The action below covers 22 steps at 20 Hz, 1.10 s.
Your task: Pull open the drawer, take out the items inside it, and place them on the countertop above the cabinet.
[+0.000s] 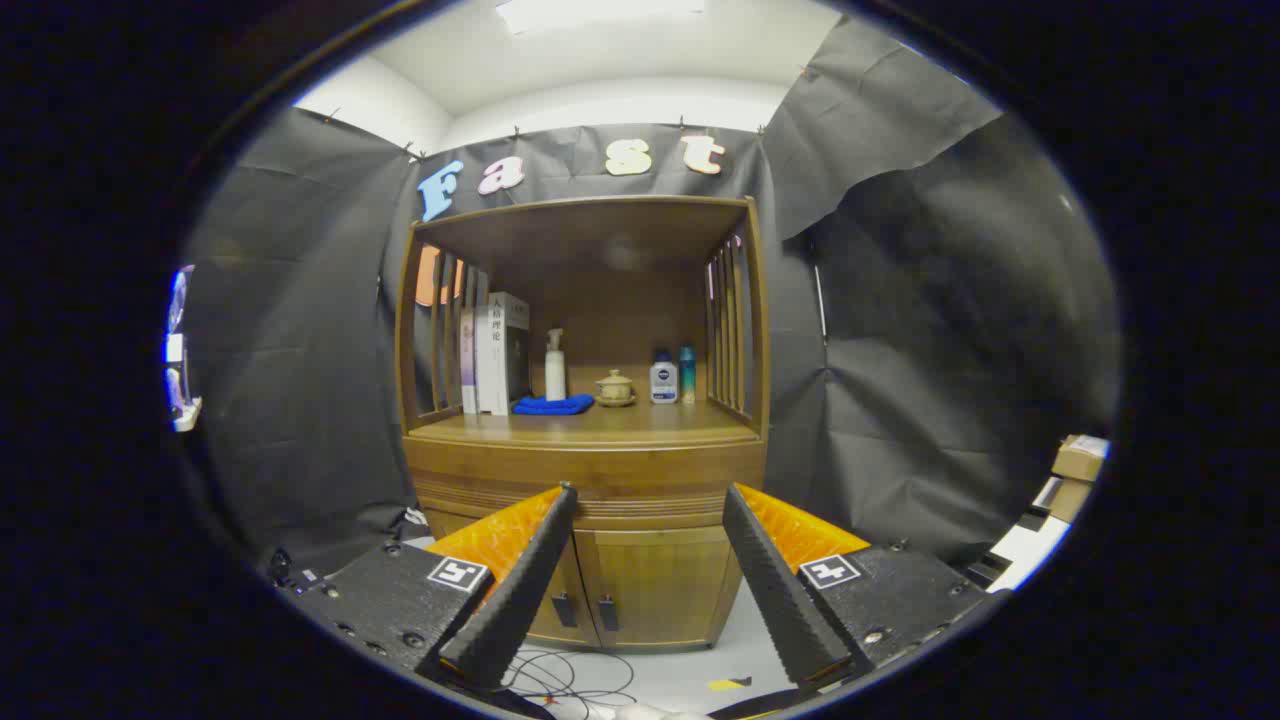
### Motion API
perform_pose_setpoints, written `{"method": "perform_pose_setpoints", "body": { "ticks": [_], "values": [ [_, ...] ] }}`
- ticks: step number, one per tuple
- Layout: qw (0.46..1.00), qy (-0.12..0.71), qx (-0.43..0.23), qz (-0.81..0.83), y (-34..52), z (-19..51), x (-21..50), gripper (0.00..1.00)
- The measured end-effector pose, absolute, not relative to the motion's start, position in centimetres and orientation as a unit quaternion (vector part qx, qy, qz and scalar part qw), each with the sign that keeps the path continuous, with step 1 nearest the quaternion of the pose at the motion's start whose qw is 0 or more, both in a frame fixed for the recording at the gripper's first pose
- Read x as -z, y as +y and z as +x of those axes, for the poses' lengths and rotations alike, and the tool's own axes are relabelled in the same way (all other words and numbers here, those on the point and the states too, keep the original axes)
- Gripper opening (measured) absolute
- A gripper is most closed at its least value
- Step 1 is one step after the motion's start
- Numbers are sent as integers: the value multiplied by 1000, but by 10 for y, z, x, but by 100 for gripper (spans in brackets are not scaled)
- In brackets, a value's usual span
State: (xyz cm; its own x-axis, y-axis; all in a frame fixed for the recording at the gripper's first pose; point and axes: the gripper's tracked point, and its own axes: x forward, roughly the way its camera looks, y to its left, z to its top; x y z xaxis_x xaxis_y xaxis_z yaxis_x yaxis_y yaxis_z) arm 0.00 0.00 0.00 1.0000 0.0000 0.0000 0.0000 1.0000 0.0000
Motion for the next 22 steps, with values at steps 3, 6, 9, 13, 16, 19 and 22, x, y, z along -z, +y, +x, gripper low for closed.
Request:
{"method": "perform_pose_setpoints", "body": {
  "ticks": [3, 6, 9, 13, 16, 19, 22],
  "values": [
    [1000, 0, 1, -5, 1, -1, 0, 99],
    [1000, -2, 0, -6, 1, -2, -1, 99],
    [1000, 2, 0, -6, 1, 1, -1, 99],
    [1000, 6, -1, -10, 5, 5, -3, 99],
    [1000, -2, 2, -24, 5, 13, -14, 98],
    [1000, -1, -9, -25, 20, 40, -21, 98],
    [999, -4, -11, -32, 31, 70, -26, 99]
  ]
}}
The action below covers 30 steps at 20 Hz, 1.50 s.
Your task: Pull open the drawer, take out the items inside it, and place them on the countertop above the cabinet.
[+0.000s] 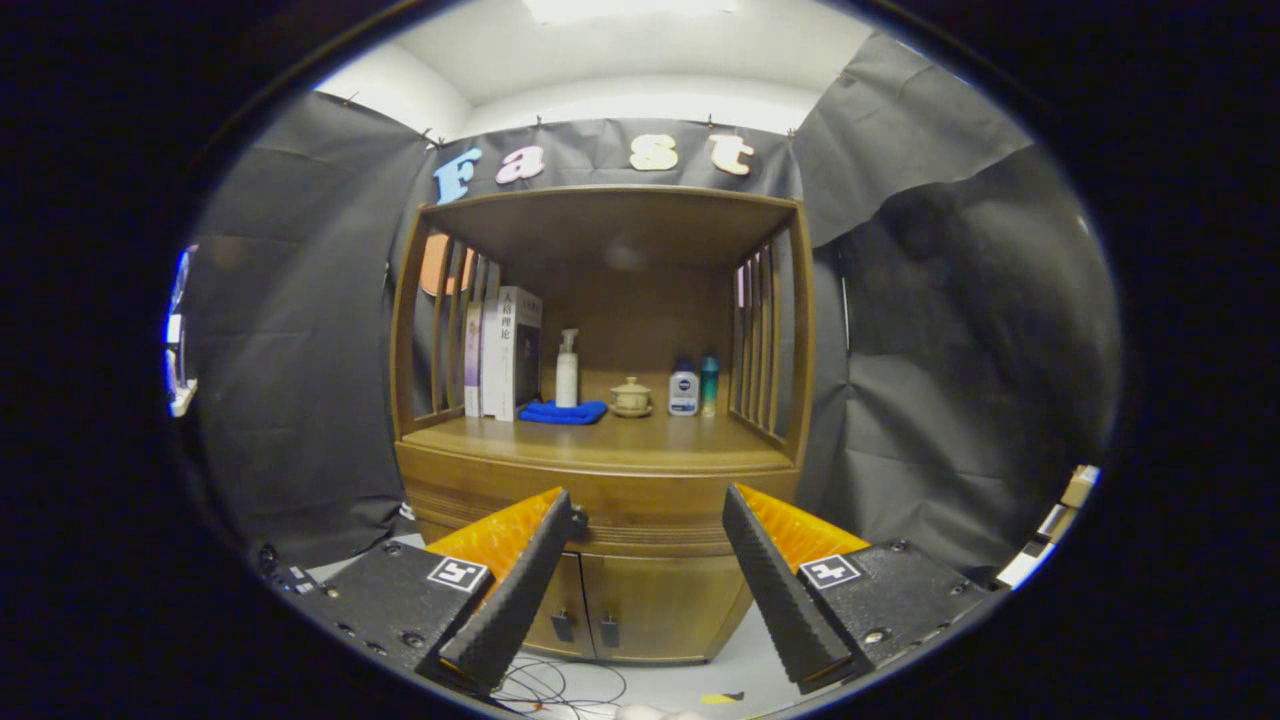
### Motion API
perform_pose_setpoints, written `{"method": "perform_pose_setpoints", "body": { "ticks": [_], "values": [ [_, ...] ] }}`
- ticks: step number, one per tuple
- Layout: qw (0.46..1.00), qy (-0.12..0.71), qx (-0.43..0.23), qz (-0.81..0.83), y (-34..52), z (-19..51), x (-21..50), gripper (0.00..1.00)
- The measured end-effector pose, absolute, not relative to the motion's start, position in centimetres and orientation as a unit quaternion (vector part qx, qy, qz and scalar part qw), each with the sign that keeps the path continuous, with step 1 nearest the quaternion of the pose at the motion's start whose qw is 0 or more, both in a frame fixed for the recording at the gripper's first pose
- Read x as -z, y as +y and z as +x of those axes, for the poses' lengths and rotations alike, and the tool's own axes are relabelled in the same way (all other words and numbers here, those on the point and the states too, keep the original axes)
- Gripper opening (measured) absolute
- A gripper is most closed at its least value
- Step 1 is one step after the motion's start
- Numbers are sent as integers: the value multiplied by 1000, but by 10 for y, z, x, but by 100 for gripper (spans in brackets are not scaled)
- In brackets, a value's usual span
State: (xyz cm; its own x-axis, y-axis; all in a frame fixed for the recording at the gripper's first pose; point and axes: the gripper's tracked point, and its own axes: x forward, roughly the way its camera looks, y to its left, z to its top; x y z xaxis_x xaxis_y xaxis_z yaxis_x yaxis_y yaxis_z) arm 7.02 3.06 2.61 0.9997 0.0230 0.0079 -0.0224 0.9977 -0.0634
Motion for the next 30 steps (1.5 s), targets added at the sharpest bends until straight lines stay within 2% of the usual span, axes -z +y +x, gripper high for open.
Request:
{"method": "perform_pose_setpoints", "body": {
  "ticks": [5, 15, 17, 23, 27, 30],
  "values": [
    [999, 13, -27, -34, 55, 135, -7, 99],
    [995, 78, -28, -46, 97, 237, 78, 98],
    [994, 90, -33, -45, 104, 250, 92, 94],
    [996, 88, 0, -34, 103, 263, 108, 52],
    [995, 84, 36, -30, 101, 265, 108, 46],
    [995, 90, 32, -34, 102, 263, 109, 40]
  ]
}}
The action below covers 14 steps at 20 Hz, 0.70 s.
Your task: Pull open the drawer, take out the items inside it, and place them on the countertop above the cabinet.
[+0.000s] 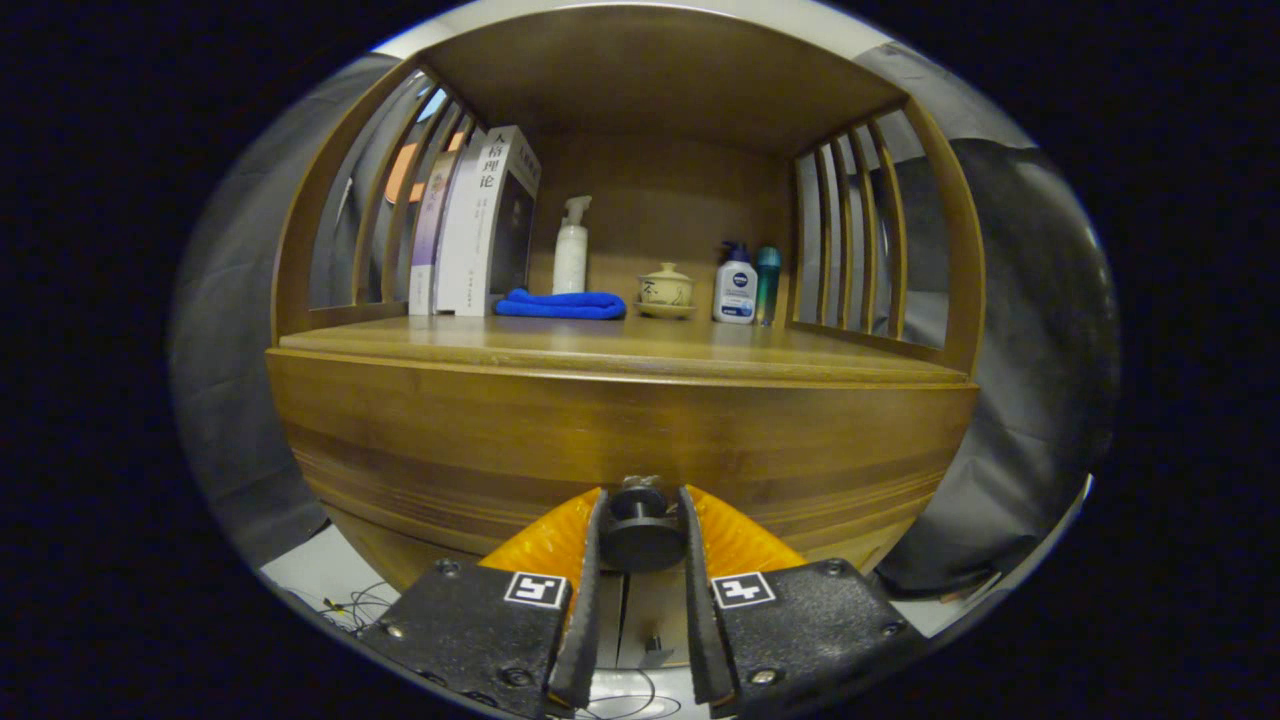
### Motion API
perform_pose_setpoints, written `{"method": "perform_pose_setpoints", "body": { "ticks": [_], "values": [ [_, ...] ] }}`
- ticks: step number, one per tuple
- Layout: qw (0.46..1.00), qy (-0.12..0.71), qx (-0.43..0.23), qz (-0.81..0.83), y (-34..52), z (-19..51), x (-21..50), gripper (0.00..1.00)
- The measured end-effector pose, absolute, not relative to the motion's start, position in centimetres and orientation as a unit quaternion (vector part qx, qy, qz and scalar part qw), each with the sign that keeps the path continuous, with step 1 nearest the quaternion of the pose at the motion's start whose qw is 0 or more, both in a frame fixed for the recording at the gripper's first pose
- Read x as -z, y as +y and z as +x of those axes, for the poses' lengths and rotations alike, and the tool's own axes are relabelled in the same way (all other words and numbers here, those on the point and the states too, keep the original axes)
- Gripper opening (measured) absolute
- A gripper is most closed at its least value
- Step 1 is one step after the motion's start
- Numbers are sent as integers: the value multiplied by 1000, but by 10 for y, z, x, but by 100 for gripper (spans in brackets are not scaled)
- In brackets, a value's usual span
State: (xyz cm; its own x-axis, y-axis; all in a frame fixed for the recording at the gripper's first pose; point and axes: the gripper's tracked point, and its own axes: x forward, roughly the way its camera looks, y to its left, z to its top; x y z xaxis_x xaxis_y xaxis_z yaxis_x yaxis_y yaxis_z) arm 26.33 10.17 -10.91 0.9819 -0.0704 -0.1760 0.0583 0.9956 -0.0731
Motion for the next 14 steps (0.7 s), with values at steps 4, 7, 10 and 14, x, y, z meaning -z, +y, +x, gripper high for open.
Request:
{"method": "perform_pose_setpoints", "body": {
  "ticks": [4, 7, 10, 14],
  "values": [
    [994, 99, 21, -27, 100, 263, 109, 36],
    [995, 99, 18, -25, 103, 249, 111, 34],
    [994, 101, 12, -27, 103, 239, 112, 32],
    [994, 103, 10, -26, 103, 216, 115, 32]
  ]
}}
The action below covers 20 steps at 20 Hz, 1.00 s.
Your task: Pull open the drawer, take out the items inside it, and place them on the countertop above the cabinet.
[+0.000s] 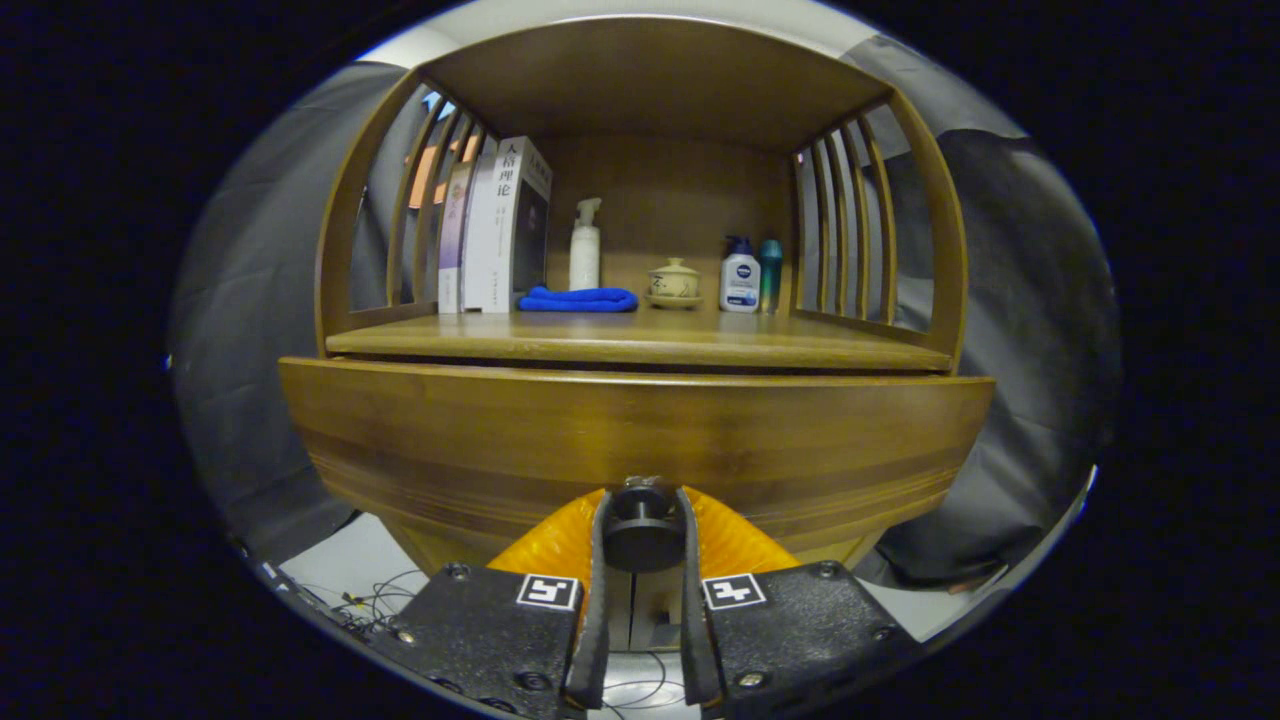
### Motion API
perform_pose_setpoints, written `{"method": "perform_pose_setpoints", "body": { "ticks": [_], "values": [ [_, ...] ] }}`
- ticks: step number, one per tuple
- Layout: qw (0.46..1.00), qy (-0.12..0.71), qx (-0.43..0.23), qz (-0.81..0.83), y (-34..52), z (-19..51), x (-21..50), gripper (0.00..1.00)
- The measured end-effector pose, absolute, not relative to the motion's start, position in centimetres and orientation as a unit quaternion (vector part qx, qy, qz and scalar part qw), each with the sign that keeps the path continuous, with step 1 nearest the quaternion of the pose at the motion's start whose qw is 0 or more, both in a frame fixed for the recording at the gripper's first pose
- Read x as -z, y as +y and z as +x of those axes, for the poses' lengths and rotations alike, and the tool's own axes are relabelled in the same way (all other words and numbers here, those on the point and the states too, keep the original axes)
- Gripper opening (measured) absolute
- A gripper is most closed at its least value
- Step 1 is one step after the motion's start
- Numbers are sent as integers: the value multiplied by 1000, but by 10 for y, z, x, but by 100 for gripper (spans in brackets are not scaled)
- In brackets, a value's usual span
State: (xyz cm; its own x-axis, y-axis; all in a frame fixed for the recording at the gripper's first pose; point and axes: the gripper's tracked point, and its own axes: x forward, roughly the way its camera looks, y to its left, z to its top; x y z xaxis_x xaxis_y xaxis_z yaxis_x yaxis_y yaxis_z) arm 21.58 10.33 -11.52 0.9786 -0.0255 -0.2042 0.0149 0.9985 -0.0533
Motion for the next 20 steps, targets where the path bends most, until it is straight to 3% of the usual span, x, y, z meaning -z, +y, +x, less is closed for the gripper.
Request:
{"method": "perform_pose_setpoints", "body": {
  "ticks": [20],
  "values": [
    [994, 102, 8, -35, 100, 130, 125, 32]
  ]
}}
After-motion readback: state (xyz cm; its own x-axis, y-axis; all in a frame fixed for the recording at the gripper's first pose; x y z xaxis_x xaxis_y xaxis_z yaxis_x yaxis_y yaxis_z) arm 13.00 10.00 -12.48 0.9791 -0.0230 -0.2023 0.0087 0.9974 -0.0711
